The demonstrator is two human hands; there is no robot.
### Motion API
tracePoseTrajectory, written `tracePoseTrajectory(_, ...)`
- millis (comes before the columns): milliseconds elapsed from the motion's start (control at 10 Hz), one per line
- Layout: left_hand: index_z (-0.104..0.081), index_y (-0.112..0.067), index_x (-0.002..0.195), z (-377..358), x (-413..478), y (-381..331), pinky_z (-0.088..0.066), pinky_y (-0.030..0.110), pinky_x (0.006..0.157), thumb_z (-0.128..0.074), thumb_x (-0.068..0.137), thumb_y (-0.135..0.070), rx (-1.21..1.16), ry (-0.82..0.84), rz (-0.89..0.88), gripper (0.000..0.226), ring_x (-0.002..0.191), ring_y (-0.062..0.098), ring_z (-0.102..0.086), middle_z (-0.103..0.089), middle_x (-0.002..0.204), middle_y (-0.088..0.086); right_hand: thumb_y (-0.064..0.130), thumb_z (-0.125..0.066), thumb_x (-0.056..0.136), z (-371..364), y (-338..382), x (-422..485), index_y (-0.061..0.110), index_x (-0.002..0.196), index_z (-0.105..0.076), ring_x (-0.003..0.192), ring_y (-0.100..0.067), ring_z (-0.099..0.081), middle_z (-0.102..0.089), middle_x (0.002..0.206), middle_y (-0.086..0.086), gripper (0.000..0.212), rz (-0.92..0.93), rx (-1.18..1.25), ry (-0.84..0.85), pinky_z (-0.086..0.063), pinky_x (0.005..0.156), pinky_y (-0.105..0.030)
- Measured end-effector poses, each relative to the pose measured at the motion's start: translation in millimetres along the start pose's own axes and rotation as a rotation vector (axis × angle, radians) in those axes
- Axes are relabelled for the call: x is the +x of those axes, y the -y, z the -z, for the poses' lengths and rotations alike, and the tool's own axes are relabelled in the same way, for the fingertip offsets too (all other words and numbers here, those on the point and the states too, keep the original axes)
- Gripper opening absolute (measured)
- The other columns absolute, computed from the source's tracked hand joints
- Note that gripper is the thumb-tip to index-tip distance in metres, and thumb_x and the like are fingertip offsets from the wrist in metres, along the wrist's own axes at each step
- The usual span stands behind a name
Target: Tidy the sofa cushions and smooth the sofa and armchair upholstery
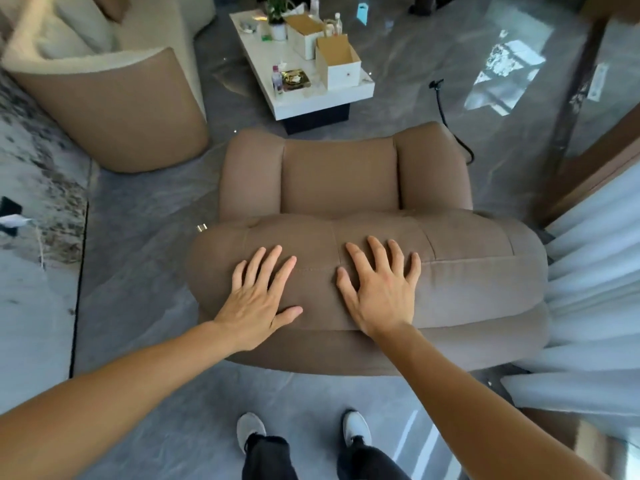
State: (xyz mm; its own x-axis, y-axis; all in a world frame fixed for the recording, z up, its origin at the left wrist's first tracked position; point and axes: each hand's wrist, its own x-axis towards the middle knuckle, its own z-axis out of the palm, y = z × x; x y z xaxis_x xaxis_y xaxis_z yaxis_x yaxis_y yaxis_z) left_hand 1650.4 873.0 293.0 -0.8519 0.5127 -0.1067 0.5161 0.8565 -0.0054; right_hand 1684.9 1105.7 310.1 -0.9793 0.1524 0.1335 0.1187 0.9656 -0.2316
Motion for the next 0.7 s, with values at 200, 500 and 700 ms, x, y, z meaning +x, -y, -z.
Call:
tracePoseTrajectory(200,0.002,-0.029,0.153,12.7,3.0,-35.2,-0.017,0.052,0.114,-0.012,0.087,-0.075,-0.029,-0.006,0.074,0.082,0.147,0.032,-0.004,-0.003,0.163,0.007,0.065,-0.021,0.094,13.9,-33.7,11.2,0.037,0.141,-0.042,0.143,-0.036,-0.026,-0.042,0.152,-0.004,0.059,0.045,-0.04,0.079,-0.012,0.114,-0.065)
tracePoseTrajectory(500,-0.014,-0.026,0.151,39.7,-8.0,-50.0,-0.025,0.048,0.107,-0.015,0.089,-0.066,-0.107,0.063,0.144,0.074,0.138,0.031,-0.021,-0.019,0.158,0.007,0.057,-0.038,0.094,39.0,-20.7,30.8,0.021,0.115,-0.06,0.118,-0.04,-0.04,-0.052,0.126,-0.015,0.047,-0.022,-0.036,0.163,-0.026,0.106,-0.06)
tracePoseTrajectory(700,-0.055,-0.017,0.124,85.8,-10.3,-26.4,-0.043,0.045,0.09,-0.026,0.094,-0.057,-0.014,0.033,0.318,0.058,0.111,0.031,-0.054,-0.06,0.123,0.006,0.051,-0.044,0.093,70.0,25.3,63.2,0.021,0.123,-0.061,0.122,-0.035,-0.047,-0.054,0.13,-0.011,0.046,0.167,-0.064,0.561,-0.043,0.098,-0.048)
